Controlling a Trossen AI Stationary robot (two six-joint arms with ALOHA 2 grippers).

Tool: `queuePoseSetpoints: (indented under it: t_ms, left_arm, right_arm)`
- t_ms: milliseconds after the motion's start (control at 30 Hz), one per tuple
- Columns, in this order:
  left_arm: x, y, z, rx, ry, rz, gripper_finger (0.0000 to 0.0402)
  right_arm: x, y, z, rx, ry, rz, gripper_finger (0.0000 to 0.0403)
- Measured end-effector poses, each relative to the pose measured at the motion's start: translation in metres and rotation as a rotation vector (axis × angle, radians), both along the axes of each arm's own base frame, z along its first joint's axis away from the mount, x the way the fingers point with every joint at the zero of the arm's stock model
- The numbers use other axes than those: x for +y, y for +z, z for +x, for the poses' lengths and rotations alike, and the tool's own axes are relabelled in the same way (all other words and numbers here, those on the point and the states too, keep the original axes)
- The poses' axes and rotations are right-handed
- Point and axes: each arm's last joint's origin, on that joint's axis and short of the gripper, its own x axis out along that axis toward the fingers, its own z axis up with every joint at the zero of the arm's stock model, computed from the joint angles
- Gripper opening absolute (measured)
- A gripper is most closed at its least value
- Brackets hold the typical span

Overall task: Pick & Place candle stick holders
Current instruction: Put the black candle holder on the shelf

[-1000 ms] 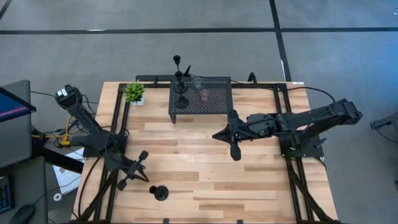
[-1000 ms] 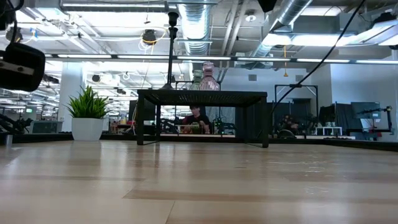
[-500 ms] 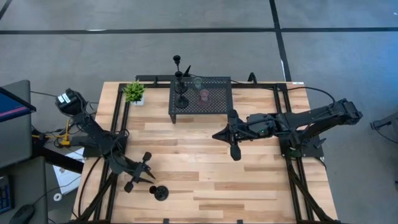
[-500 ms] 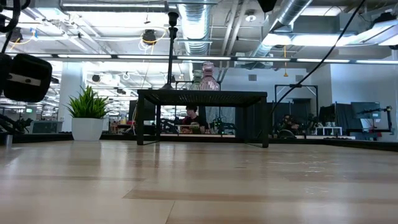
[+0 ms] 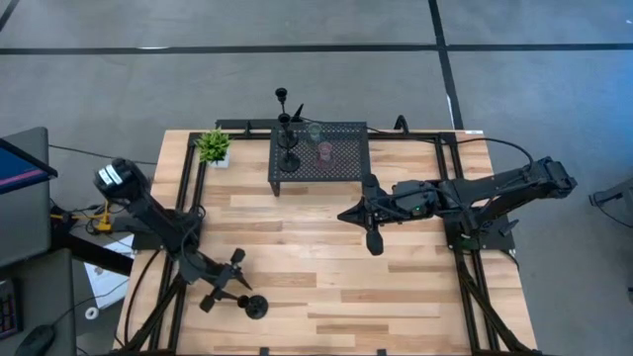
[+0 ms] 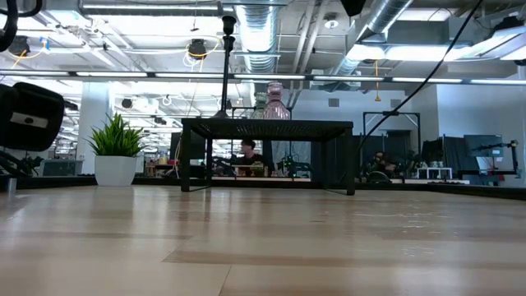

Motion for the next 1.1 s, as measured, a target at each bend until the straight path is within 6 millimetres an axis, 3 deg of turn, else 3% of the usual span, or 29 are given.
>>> queuePoseSetpoints:
  t_ms: [867,1100]
  left_arm:
    - [-0.037,0.0,0.029,0.0,-0.002,0.004,0.0178]
    - [-0.041,0.001,0.032,0.005,0.001,-0.006,0.0142]
  right_arm:
    - [0.0,0.0,0.0,0.0,0.003,0.002,0.0]
    - [0.0,0.0,0.0,0.0,0.003,0.002,0.0]
